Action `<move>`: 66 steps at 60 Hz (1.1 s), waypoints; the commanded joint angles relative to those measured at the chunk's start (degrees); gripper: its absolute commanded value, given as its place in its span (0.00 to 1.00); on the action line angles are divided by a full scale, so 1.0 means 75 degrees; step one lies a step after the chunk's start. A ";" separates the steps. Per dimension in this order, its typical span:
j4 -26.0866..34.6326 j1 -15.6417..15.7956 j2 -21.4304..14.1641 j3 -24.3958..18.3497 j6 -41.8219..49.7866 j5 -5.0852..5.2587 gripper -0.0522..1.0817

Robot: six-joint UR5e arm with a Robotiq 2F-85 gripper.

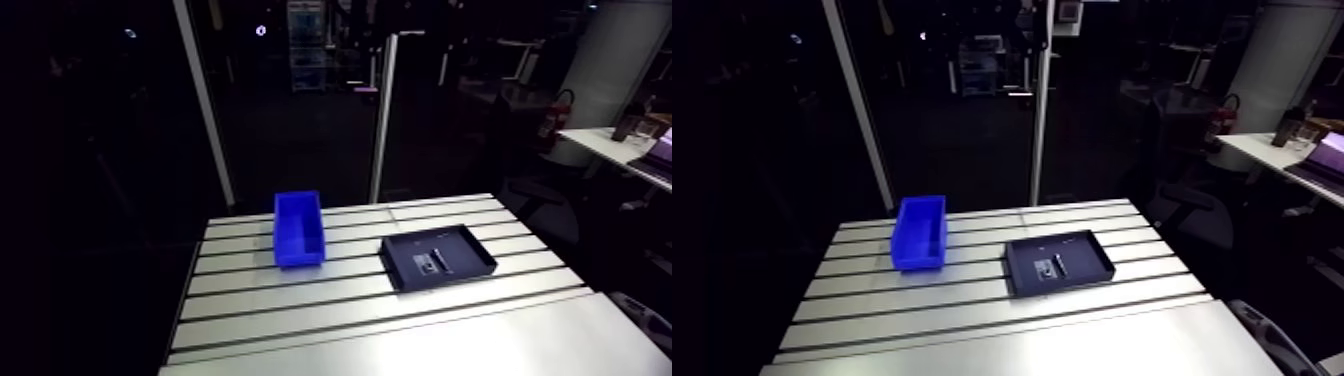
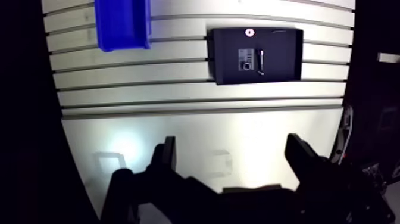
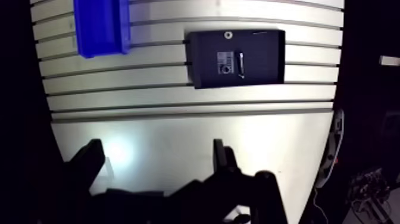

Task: Pick up the M10 bolt from the tray and put it into the blue bin.

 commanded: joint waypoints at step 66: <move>-0.1650 -0.1013 0.0082 0.1256 -0.1844 0.0013 0.06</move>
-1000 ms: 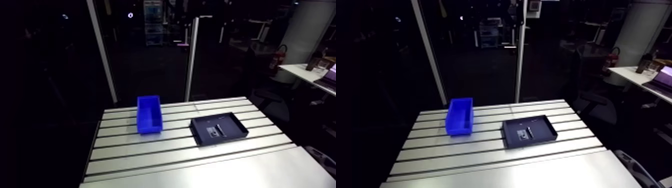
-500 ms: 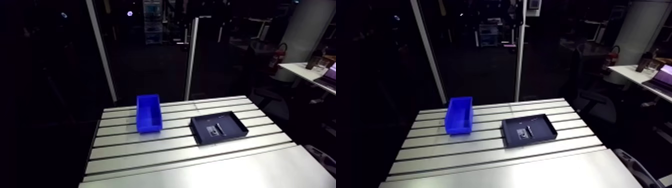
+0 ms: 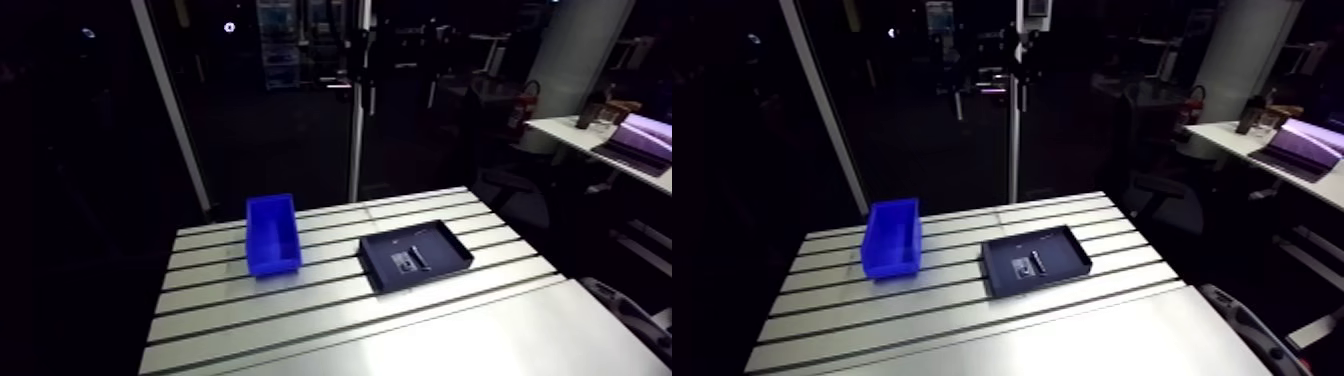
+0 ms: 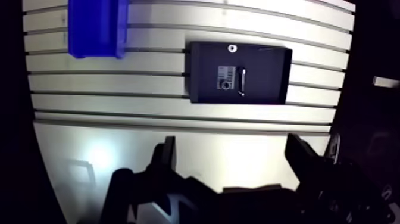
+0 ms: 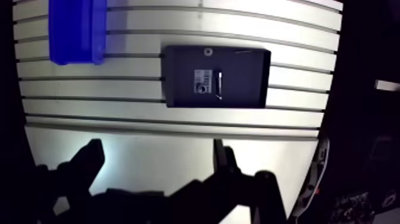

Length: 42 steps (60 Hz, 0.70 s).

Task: Pick up the M10 bolt from the tray and put it into the blue bin.

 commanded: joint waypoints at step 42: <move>-0.1706 -0.0758 0.0686 0.1303 -0.1129 -0.0010 0.06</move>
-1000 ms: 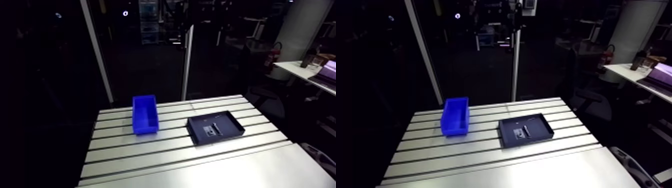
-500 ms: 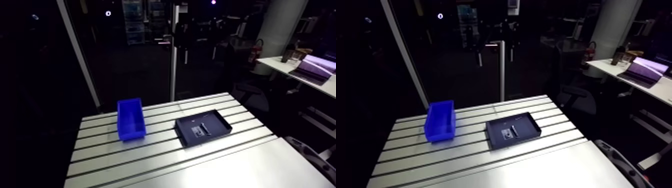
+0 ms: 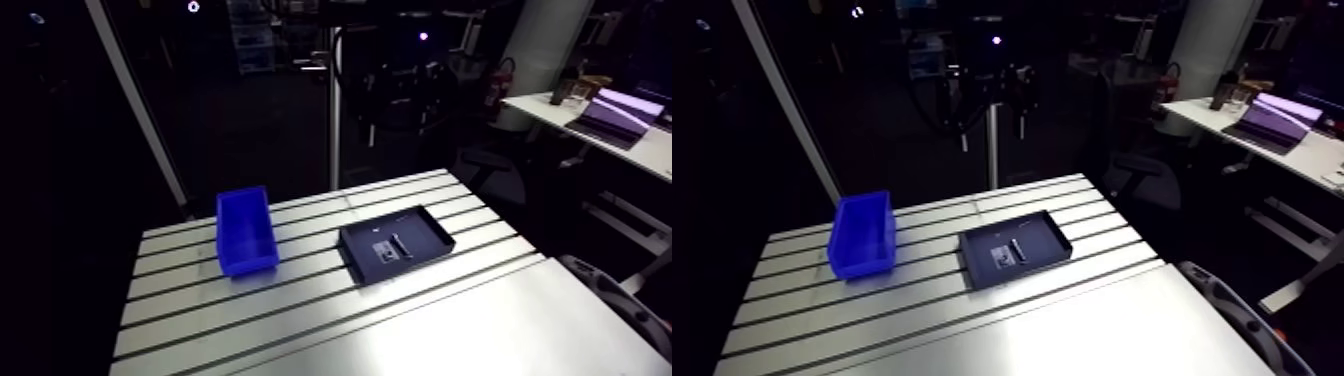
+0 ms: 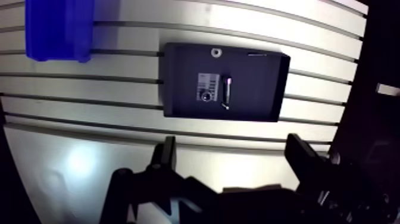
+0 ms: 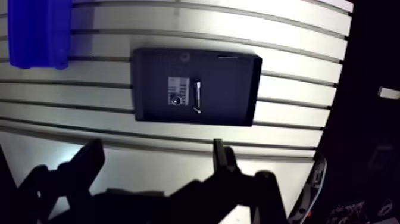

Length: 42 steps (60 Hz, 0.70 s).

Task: Pick up the M10 bolt from the tray and put it into the blue bin.

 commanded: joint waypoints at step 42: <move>-0.1384 -0.0631 0.0790 0.1080 -0.0639 0.0000 0.31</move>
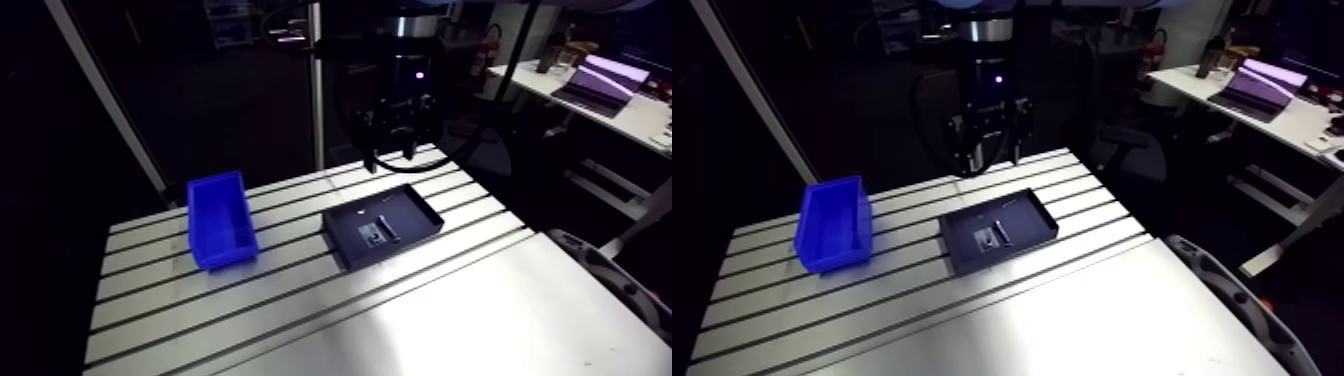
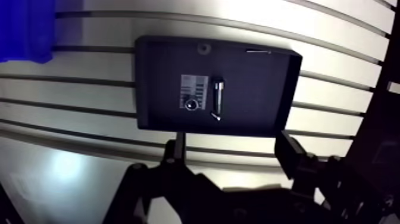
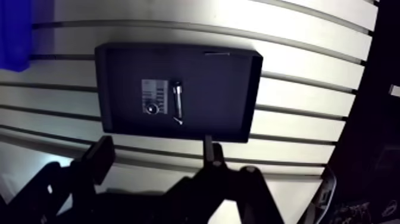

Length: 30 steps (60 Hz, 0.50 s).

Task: Pick up the M10 bolt from the tray and put it into the blue bin.

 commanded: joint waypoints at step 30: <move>-0.0649 -0.0216 0.0476 0.0545 -0.0435 -0.0010 0.44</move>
